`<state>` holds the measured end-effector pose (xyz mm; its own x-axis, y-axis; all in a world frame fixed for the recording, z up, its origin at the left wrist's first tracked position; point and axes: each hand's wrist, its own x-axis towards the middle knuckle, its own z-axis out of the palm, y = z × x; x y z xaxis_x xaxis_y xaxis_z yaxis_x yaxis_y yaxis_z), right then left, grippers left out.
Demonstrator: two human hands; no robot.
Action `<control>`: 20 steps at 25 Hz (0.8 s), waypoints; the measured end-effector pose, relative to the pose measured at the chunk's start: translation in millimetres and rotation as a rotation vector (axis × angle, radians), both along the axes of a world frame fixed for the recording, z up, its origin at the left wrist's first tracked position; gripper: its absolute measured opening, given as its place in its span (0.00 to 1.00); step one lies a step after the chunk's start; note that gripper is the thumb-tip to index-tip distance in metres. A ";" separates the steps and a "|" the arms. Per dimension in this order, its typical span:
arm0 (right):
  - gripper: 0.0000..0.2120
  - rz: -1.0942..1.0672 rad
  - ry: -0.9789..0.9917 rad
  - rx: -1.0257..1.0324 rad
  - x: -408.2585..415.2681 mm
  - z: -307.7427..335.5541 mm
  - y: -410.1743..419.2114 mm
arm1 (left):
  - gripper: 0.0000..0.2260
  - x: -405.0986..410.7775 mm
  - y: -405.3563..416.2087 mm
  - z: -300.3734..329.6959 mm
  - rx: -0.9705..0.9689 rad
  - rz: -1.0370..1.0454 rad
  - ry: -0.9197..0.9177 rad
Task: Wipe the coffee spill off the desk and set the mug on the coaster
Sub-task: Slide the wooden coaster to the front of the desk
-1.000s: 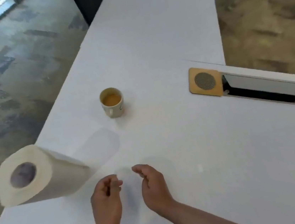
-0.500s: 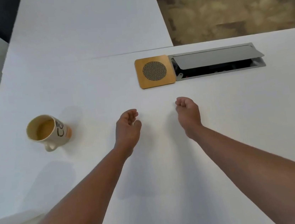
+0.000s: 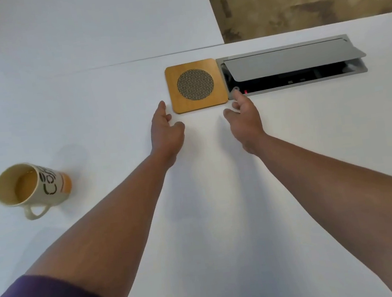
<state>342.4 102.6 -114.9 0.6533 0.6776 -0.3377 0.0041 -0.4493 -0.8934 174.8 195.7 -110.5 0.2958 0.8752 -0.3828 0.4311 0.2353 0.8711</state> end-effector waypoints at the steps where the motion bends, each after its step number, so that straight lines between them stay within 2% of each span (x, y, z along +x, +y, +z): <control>1: 0.29 0.003 0.007 0.007 1.7 -0.5 2.4 | 0.33 3.7 0.7 0.2 0.007 0.005 0.003; 5: 0.28 0.021 -0.001 0.028 4.3 -3.6 11.3 | 0.29 13.9 3.4 0.2 -0.021 0.045 -0.037; 10: 0.16 -0.090 0.085 0.103 4.6 -6.8 14.6 | 0.06 16.6 13.4 0.2 -0.106 0.167 -0.193; 13: 0.08 -0.218 0.109 0.132 9.1 -4.9 12.4 | 0.06 14.0 12.7 2.6 -0.125 0.276 -0.229; 16: 0.10 -0.244 0.150 0.115 6.0 -3.4 -7.5 | 0.14 3.2 5.0 -0.1 -0.171 0.365 -0.266; 20: 0.15 -0.149 0.200 0.102 -16.9 -1.8 -53.7 | 0.18 -29.5 -31.9 -3.2 -0.187 0.342 -0.224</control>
<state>325.5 48.8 -116.7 0.6755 0.6157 -0.4057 -0.2371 -0.3397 -0.9102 145.3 163.8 -113.7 0.0951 0.8589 -0.5033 0.1070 0.4938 0.8630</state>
